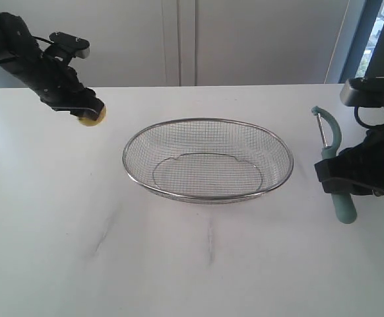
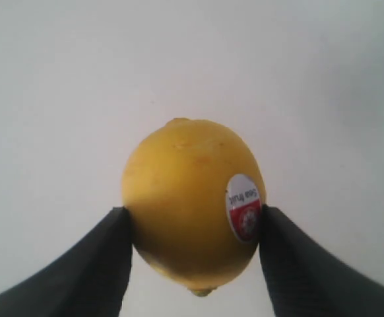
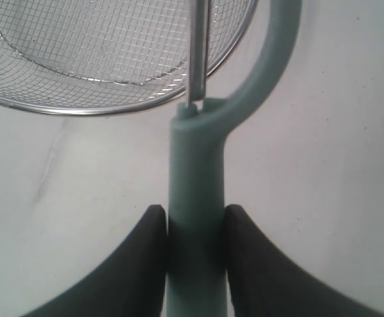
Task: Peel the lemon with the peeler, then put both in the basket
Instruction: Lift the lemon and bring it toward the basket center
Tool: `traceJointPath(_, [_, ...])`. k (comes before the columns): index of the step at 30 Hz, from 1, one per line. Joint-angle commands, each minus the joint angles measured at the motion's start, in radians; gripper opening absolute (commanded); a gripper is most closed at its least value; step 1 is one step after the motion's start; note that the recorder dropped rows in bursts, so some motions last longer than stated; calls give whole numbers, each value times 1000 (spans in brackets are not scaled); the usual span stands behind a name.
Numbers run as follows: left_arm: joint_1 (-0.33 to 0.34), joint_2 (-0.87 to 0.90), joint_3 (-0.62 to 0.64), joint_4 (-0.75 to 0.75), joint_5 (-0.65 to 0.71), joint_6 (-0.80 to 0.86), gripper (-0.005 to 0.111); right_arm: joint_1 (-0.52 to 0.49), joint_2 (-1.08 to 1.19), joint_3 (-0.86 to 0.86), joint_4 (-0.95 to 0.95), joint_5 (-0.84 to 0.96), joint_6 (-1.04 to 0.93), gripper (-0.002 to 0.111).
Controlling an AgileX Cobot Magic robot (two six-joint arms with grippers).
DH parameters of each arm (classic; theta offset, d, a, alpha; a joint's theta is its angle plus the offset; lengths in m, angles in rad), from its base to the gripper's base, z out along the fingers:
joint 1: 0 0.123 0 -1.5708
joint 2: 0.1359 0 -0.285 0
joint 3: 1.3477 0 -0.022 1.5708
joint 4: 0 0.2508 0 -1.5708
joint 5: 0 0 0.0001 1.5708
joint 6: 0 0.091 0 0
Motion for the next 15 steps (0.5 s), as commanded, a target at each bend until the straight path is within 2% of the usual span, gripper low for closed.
traceJointPath(1, [0,-81,62,-174,122,264,1,-1,-9,-6,2,-8,-11,0])
traceJointPath(7, [39,-188,200,-316,145,396,1,-1,-9,-6,2,-8,-11,0])
traceJointPath(15, [119,-384,434,-653,176,760,1,-1,-9,-6,2,-8,-11,0])
